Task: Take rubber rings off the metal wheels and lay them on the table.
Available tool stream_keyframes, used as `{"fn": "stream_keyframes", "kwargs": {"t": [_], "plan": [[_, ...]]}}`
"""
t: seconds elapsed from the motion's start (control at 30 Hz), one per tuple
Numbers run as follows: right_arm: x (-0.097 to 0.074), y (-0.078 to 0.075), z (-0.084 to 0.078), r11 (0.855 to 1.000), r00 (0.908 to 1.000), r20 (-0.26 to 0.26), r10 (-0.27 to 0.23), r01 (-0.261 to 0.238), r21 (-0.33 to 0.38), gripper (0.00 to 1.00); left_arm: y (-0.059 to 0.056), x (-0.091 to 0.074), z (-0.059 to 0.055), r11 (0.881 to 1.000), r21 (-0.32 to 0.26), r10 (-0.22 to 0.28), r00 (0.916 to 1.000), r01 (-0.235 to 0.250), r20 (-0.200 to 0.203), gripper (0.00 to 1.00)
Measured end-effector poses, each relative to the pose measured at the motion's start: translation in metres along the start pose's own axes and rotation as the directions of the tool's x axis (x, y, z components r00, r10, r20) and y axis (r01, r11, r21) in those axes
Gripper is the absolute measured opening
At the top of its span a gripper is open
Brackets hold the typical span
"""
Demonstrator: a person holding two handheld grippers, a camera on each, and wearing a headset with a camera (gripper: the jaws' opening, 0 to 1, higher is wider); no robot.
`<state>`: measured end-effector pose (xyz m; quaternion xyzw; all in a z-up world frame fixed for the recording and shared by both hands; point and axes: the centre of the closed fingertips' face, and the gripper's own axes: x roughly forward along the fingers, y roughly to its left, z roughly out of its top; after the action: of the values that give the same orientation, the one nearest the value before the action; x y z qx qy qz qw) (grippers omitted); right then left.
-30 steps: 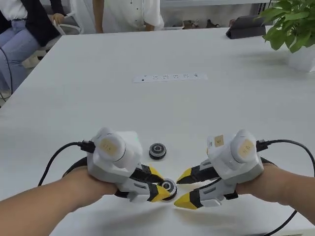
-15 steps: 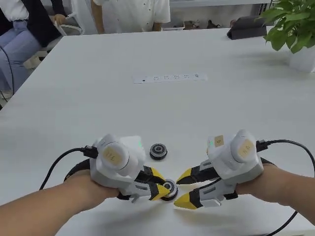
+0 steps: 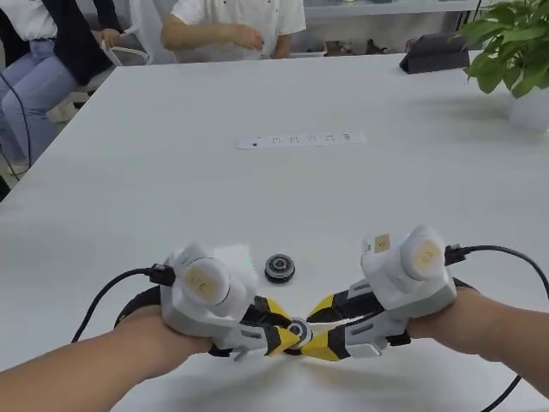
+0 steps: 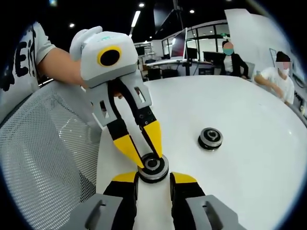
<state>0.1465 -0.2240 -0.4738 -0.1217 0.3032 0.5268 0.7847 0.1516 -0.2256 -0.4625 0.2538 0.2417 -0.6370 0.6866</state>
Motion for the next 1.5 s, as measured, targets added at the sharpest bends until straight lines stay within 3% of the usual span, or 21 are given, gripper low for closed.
{"fn": "stream_keyframes", "kwargs": {"t": [0.43, 0.77, 1.0, 1.3, 1.5], "plan": [[0.000, 0.002, -0.007, 1.000, 0.9997, -0.026, 0.003, -0.003, -0.005, 0.16, 0.000, 0.000, 0.000, 1.000, -0.007, 0.011, 0.9999, -0.010, 0.002, 0.07], [-0.003, 0.001, -0.012, 0.999, 0.9994, -0.033, 0.002, -0.001, 0.047, 0.02, -0.001, 0.000, 0.000, 1.000, -0.007, 0.016, 0.9999, -0.016, 0.003, 0.07], [-0.004, -0.001, -0.011, 0.995, 0.9995, -0.031, -0.003, 0.006, 0.095, 0.00, -0.001, 0.000, 0.000, 1.000, 0.002, 0.020, 0.9998, -0.020, 0.000, 0.07], [-0.009, -0.003, -0.009, 0.972, 0.9999, 0.015, -0.004, 0.000, 0.235, 0.00, 0.000, -0.001, 0.000, 1.000, 0.004, 0.022, 0.9998, -0.022, -0.002, 0.07], [-0.010, -0.008, -0.007, 0.944, 0.9987, 0.049, -0.015, -0.002, 0.330, 0.00, -0.001, 0.000, 0.000, 1.000, 0.012, 0.024, 0.9997, -0.024, -0.008, 0.07]]}}
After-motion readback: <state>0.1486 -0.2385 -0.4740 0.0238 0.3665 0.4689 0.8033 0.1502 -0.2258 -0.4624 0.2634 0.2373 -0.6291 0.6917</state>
